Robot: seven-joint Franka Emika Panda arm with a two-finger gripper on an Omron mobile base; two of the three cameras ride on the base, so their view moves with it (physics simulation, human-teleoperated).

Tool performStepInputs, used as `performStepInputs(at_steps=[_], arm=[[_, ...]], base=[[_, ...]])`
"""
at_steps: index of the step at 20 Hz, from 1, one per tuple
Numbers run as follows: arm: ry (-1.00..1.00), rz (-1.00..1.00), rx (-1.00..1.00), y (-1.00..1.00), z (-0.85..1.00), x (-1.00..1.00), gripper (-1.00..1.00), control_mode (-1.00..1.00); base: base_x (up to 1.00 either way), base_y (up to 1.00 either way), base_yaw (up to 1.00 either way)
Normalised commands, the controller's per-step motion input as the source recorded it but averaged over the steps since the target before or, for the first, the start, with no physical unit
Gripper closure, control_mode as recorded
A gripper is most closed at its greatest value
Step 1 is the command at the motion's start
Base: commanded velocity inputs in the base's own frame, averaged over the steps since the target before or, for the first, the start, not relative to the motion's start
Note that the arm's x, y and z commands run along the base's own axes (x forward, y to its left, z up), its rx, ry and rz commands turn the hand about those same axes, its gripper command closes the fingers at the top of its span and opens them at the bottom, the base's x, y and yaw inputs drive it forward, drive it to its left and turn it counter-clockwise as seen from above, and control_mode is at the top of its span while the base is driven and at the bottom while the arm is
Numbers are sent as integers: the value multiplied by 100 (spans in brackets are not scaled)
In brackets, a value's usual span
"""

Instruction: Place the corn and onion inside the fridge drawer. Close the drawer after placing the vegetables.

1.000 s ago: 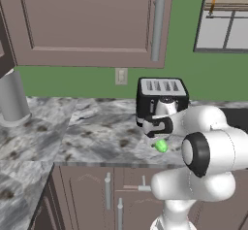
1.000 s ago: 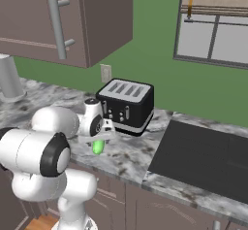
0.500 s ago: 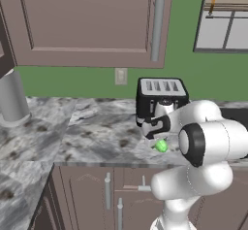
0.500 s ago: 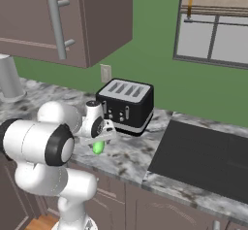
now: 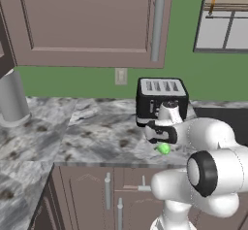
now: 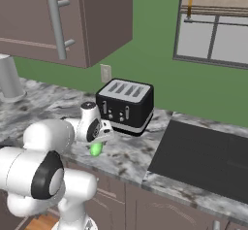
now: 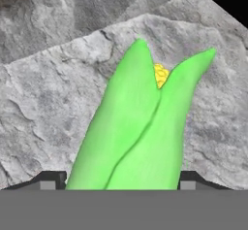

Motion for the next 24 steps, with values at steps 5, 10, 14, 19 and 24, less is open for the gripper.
performStepInputs(at_steps=[5,10,14,19,24], arm=[[-16,0,0,-9,100,-43,100,-100],[-16,0,0,-2,100,-41,100,-100],[-11,0,0,-1,97,-62,100,-100],[-3,0,-1,6,67,-51,100,-100],[0,0,-3,18,12,-9,100,-100]], base=[[0,0,0],[0,0,0],[0,0,0],[0,0,0],[0,0,0]])
